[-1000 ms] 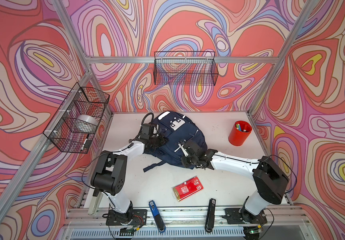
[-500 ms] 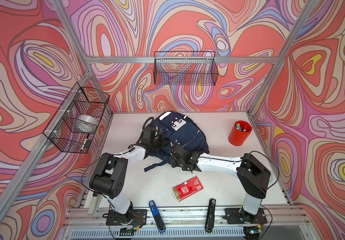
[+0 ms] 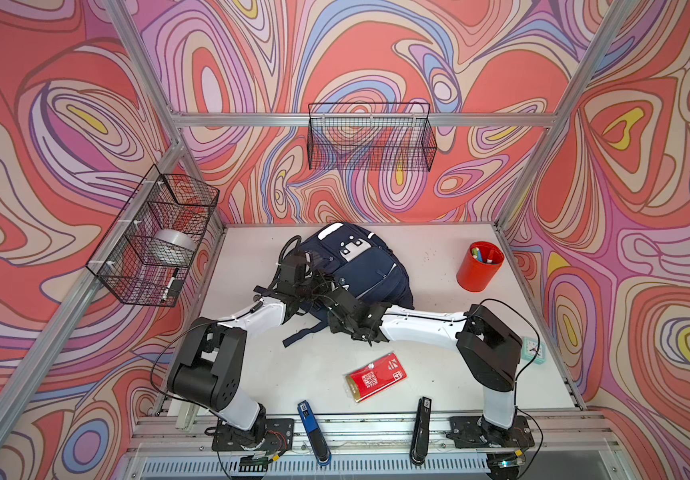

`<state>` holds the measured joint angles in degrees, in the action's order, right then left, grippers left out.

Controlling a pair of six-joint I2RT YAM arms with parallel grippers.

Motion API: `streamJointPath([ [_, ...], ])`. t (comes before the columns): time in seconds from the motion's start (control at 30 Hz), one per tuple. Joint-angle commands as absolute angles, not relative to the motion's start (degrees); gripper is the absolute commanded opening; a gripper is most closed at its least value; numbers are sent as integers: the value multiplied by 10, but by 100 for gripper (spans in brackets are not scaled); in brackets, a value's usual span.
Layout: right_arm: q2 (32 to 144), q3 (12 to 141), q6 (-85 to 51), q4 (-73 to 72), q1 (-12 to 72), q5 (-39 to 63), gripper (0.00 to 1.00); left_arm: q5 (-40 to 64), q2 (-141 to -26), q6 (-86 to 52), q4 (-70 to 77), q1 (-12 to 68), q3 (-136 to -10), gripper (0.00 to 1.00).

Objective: Pack books, pencil case, and school supplies into a backpack
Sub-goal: Unzip the student bag at the center of the table.

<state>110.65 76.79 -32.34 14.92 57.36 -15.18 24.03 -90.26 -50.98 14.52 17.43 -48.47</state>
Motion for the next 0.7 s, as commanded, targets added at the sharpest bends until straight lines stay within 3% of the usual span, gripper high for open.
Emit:
streamJointPath([
  [0.0, 1068, 765, -285, 115, 579, -117, 40, 275, -878, -506, 136, 158, -480, 0],
  [0.03, 1056, 759, -279, 120, 579, -113, 56, 275, -875, -500, 130, 153, -481, 0],
  [0.07, 1045, 748, -276, 121, 579, -108, 60, 273, -871, -492, 120, 149, -483, 3],
  [0.1, 1031, 737, -273, 122, 579, -108, 68, 268, -866, -483, 110, 146, -487, 15],
  [0.27, 941, 674, -277, 137, 579, -111, 80, 210, -821, -427, 12, 145, -512, 63],
  [0.43, 835, 587, -289, 128, 581, -140, 96, 163, -769, -380, -76, 136, -543, 89],
  [0.47, 814, 568, -295, 132, 581, -149, 97, 160, -759, -375, -91, 134, -548, 99],
  [0.6, 769, 547, -402, 234, 578, -208, 98, 194, -727, -340, -154, 133, -568, 100],
  [0.67, 755, 540, -438, 277, 575, -199, 98, 239, -718, -326, -192, 135, -573, 96],
])
